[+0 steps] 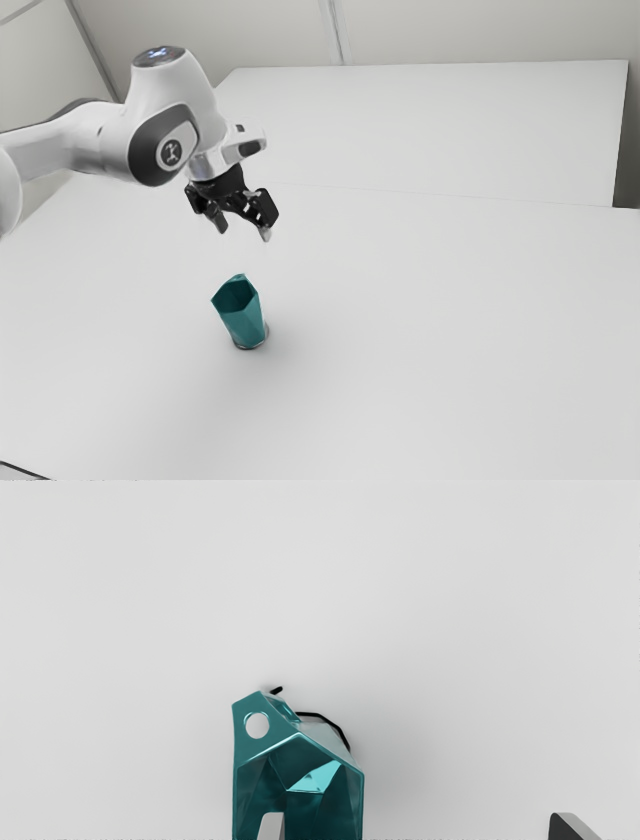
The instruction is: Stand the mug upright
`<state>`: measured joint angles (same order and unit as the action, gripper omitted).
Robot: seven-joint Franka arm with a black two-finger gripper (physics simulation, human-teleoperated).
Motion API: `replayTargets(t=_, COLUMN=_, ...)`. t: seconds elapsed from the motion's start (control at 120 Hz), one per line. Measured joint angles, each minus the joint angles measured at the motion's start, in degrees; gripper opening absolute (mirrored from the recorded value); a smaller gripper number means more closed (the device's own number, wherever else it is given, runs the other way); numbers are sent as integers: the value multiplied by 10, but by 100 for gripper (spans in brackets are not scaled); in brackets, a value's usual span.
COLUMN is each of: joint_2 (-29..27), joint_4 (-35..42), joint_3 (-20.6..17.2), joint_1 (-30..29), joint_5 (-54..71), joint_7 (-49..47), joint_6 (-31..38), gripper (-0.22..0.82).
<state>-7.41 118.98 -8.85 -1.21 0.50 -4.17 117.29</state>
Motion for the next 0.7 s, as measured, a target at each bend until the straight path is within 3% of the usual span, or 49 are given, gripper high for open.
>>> replayTargets(t=0.342, joint_2=62, joint_4=-158, joint_3=6, joint_1=-1, joint_5=0, joint_7=1, joint_6=-135, gripper=58)
replayTargets(t=0.7, joint_2=75, joint_4=-262, joint_3=8, joint_1=-4, joint_5=8, joint_7=0, joint_6=-241, gripper=58)
